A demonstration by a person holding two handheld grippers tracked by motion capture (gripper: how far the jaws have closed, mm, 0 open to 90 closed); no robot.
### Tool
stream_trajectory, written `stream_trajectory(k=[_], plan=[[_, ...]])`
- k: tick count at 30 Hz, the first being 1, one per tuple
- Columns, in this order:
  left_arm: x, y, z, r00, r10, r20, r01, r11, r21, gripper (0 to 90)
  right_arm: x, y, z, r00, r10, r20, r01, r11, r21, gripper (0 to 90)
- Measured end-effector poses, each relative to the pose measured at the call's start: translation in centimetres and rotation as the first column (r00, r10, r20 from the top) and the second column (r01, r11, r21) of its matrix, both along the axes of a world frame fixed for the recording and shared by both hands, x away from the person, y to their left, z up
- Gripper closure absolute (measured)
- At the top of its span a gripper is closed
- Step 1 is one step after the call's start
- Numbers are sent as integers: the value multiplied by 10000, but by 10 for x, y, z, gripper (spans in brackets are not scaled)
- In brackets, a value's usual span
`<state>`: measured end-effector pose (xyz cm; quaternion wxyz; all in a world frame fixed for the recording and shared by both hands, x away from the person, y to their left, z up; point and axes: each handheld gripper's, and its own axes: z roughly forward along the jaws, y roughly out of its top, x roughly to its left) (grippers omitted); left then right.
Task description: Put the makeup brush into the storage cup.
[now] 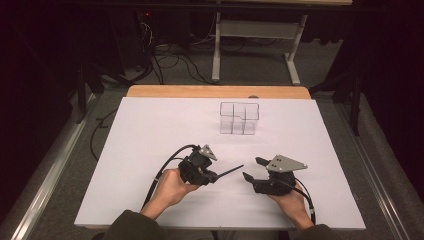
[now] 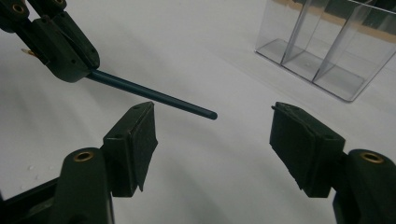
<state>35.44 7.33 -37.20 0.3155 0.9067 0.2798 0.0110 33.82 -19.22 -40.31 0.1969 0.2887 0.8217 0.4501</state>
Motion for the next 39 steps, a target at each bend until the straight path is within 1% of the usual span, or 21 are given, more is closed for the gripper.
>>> stream_trajectory(k=[7,10,20,21,23,30,32,33,36,38,39], plan=[[0,-4,0,10000,-94,-2,94,9999,43,833,-1,4,1,9998,186,53,-185,9997,-186,334],[-1,-5,0,9999,-154,-7,154,9998,82,834,-1,8,0,9995,305,11,-305,9995,-73,335],[0,-6,2,9998,-189,52,189,9998,56,834,-1,20,-2,9972,747,104,-742,9963,-425,335],[0,-7,2,9999,-150,61,149,9999,53,833,-1,21,-2,9974,717,47,-715,9966,-407,335],[0,-7,2,9999,-128,40,128,9999,50,834,-1,24,-3,9971,749,94,-745,9964,-394,335],[1,-7,2,9999,-150,15,150,9999,2,833,0,31,-4,9958,895,208,-882,9944,-581,336],[1,-6,3,9999,-146,75,146,9999,-21,833,0,32,-4,9956,904,242,-888,9942,-601,336],[1,-6,4,9999,-118,92,118,9999,-62,833,0,33,-4,9953,932,277,-911,9934,-699,336],[1,-6,5,9999,-118,97,119,9999,-72,833,-1,34,-6,9962,846,214,-829,9939,-733,338],[1,-6,4,9999,-133,101,134,9999,-65,833,0,35,-6,9957,892,246,-868,9927,-835,338],[1,-7,4,9998,-135,109,136,9999,-77,833,0,35,-7,9958,885,229,-864,9930,-804,339]])
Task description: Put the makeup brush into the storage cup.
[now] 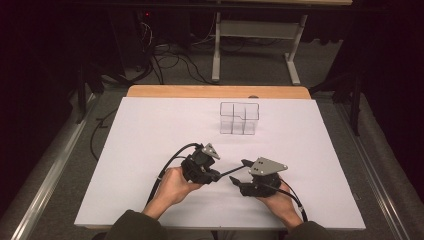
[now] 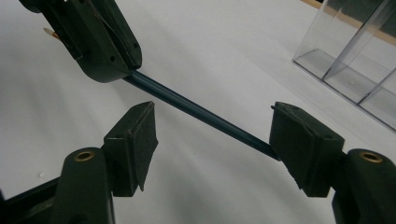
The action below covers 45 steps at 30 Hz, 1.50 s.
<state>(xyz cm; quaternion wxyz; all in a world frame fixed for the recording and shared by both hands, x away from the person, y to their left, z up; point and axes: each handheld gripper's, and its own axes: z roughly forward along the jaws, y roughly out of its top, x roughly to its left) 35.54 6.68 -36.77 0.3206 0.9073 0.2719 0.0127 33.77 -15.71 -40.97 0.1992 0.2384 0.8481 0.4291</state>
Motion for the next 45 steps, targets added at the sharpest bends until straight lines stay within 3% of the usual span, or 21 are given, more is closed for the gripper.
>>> stream_trajectory(k=[19,32,45], plan=[[1,0,1,10000,54,67,-52,9995,-303,833,-1,1,-2,9991,-422,105,426,9985,-333,397],[0,-1,2,10000,31,78,-28,9991,-428,834,0,5,-4,9986,-423,309,439,9975,-546,459],[1,-1,1,10000,41,88,-36,9985,-541,832,1,7,-6,9987,-497,139,505,9963,-698,524]])
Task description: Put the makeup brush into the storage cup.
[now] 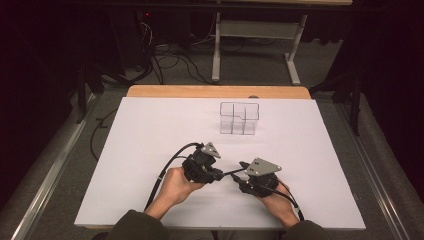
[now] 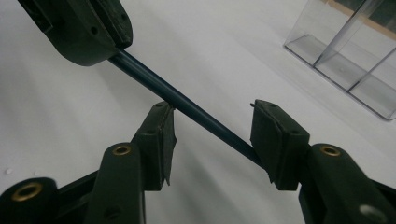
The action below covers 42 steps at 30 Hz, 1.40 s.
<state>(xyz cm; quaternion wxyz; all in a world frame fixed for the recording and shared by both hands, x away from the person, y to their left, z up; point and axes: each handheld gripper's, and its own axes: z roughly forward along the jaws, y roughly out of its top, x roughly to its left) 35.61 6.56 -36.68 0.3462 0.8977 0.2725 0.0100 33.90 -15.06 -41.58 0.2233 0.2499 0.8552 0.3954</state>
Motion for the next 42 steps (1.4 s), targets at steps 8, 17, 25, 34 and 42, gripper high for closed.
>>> stream_trajectory(k=[8,17,25,34,42], plan=[[0,1,1,10000,-24,87,25,9999,-112,831,0,0,1,9999,78,-72,-80,9998,-200,574],[0,4,4,9996,36,284,-28,9996,-278,826,-1,1,1,9997,227,0,-227,9989,-414,636],[0,6,6,9988,203,440,-182,9987,-473,818,-3,5,1,9992,406,-17,-407,9966,-718,710],[2,21,17,9917,974,841,-846,9859,-1442,634,-12,20,3,9890,1443,329,-1384,9804,-1399,870],[4,25,17,9877,1360,778,-1222,9795,-1602,445,-6,12,6,9944,1055,-64,-1056,9905,-881,870]])
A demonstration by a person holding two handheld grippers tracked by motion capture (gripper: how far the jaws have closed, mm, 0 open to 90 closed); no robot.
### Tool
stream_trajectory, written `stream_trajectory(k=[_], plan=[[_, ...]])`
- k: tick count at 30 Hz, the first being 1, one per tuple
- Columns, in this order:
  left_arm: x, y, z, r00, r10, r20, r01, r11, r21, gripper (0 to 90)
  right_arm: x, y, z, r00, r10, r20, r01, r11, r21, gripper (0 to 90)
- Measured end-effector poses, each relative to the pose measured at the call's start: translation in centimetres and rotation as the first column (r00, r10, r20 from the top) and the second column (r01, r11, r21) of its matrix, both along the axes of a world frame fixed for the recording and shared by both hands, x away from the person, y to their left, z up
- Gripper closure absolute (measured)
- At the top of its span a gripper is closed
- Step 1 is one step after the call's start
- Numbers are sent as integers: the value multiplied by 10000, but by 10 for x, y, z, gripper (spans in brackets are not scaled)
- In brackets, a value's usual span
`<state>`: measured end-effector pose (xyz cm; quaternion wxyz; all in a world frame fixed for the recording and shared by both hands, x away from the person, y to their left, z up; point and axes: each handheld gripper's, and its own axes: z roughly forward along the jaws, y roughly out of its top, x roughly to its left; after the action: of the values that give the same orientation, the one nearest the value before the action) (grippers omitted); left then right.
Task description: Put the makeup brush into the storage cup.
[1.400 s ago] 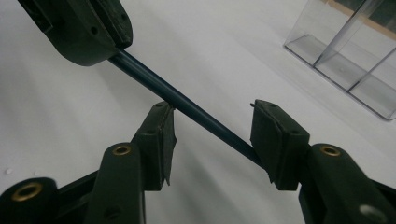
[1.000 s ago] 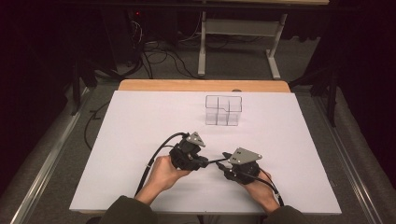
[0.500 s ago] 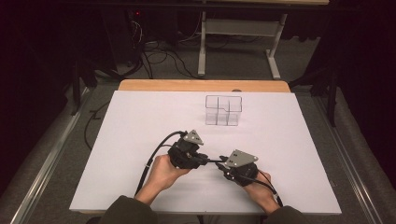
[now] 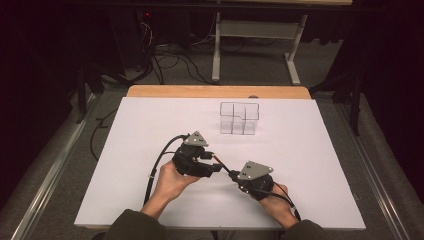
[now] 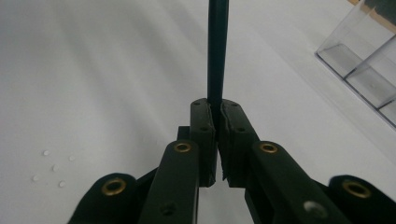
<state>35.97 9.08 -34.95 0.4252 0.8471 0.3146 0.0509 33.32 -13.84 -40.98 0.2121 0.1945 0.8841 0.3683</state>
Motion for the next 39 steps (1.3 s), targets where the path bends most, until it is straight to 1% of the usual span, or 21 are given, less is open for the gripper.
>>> stream_trajectory(k=[3,5,9,13,15,17,24,27,30,33,39], plan=[[-1,1,0,10000,58,60,-58,10000,44,403,1,-2,1,9999,-88,-121,90,9999,89,869],[-3,1,1,9993,219,310,-224,9996,146,363,1,-2,2,9997,-151,-169,153,9998,134,869],[-6,4,1,9978,390,537,-400,9990,181,347,2,-3,2,9990,-246,-365,254,9995,206,869],[-6,9,0,9976,496,486,-503,9986,140,336,4,-5,2,9986,-270,-460,285,9991,308,869],[-7,11,0,9964,602,601,-617,9978,228,333,5,-6,3,9985,-286,-474,305,9987,410,869],[-7,15,0,9956,685,639,-689,9976,38,329,6,-8,3,9980,-335,-543,360,9983,450,869],[-11,27,4,9942,815,702,-793,9963,-327,327,7,-10,3,9970,-382,-671,413,9981,459,869],[-12,32,2,9936,864,732,-836,9957,-399,327,7,-10,4,9968,-418,-685,454,9977,510,869],[-14,38,2,9925,946,770,-920,9951,-358,327,8,-12,4,9963,-459,-725,501,9971,575,868],[-15,43,2,9917,1054,736,-1024,9938,-432,327,8,-12,5,9961,-457,-749,501,9971,578,868],[-16,53,1,9896,1241,725,-1205,9913,-521,325,8,-14,6,9965,-480,-684,524,9966,639,868]])
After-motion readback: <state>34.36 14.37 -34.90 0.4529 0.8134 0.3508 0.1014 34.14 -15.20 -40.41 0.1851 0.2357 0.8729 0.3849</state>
